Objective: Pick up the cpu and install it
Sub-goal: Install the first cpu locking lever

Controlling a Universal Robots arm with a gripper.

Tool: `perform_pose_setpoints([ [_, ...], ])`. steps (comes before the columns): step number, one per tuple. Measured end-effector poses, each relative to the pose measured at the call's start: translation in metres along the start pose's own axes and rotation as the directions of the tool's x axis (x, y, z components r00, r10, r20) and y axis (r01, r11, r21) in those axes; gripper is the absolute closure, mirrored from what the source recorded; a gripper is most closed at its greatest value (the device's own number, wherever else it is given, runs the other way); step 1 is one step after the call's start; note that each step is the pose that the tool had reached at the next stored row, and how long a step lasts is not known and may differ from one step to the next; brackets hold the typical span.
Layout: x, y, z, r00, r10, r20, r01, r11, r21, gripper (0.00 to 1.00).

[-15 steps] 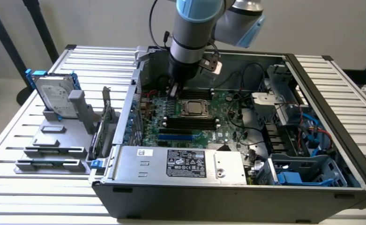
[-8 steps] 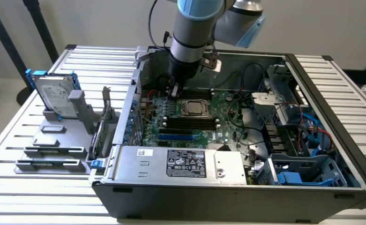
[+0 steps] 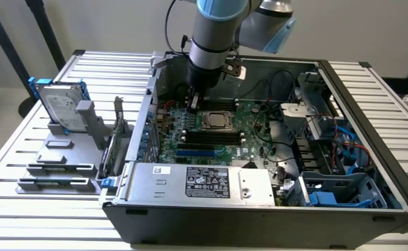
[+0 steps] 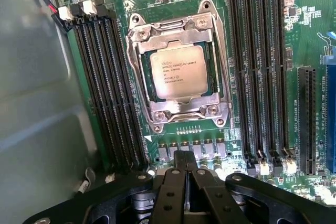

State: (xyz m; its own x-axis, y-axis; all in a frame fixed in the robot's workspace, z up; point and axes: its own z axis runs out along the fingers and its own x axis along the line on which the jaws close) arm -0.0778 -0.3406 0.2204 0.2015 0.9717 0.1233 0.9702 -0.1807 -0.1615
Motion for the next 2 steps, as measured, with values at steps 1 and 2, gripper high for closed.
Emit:
perform_pose_setpoints([
  [1, 0.0, 0.0, 0.0, 1.0, 0.0, 0.0, 0.0, 1.0, 0.0, 0.89],
  [2, 0.0, 0.0, 0.0, 1.0, 0.0, 0.0, 0.0, 1.0, 0.0, 0.89],
])
